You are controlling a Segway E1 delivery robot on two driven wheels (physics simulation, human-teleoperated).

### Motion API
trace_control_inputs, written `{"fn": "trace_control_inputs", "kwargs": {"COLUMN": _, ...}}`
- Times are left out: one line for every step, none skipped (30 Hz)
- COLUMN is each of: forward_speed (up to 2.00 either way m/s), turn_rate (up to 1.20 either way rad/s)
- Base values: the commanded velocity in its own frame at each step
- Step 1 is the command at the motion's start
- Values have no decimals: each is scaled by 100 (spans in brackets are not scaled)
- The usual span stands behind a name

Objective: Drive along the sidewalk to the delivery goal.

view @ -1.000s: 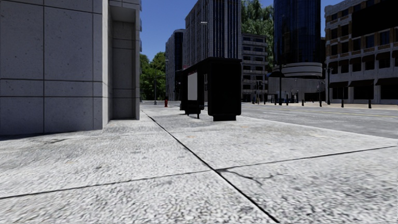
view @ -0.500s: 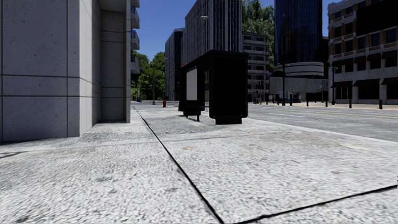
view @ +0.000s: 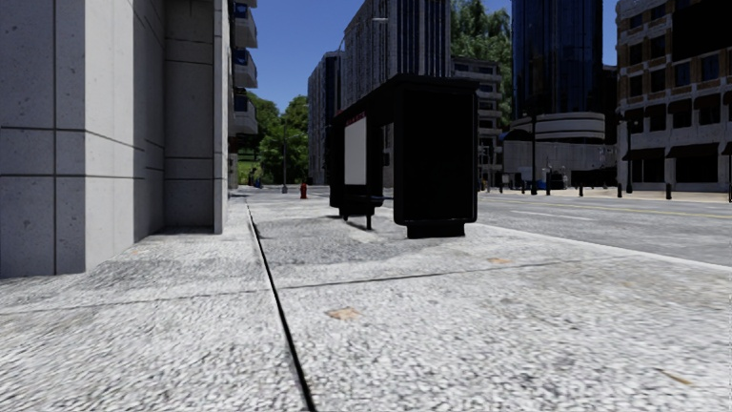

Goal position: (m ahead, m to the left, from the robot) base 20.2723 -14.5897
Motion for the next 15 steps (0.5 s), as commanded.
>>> {"fn": "trace_control_inputs", "kwargs": {"forward_speed": 200, "turn_rate": 25}}
{"fn": "trace_control_inputs", "kwargs": {"forward_speed": 200, "turn_rate": 25}}
{"fn": "trace_control_inputs", "kwargs": {"forward_speed": 200, "turn_rate": 25}}
{"fn": "trace_control_inputs", "kwargs": {"forward_speed": 200, "turn_rate": 25}}
{"fn": "trace_control_inputs", "kwargs": {"forward_speed": 200, "turn_rate": 27}}
{"fn": "trace_control_inputs", "kwargs": {"forward_speed": 200, "turn_rate": 31}}
{"fn": "trace_control_inputs", "kwargs": {"forward_speed": 200, "turn_rate": 31}}
{"fn": "trace_control_inputs", "kwargs": {"forward_speed": 200, "turn_rate": 32}}
{"fn": "trace_control_inputs", "kwargs": {"forward_speed": 200, "turn_rate": 33}}
{"fn": "trace_control_inputs", "kwargs": {"forward_speed": 200, "turn_rate": 33}}
{"fn": "trace_control_inputs", "kwargs": {"forward_speed": 200, "turn_rate": 33}}
{"fn": "trace_control_inputs", "kwargs": {"forward_speed": 200, "turn_rate": 33}}
{"fn": "trace_control_inputs", "kwargs": {"forward_speed": 200, "turn_rate": 33}}
{"fn": "trace_control_inputs", "kwargs": {"forward_speed": 200, "turn_rate": 33}}
{"fn": "trace_control_inputs", "kwargs": {"forward_speed": 200, "turn_rate": 33}}
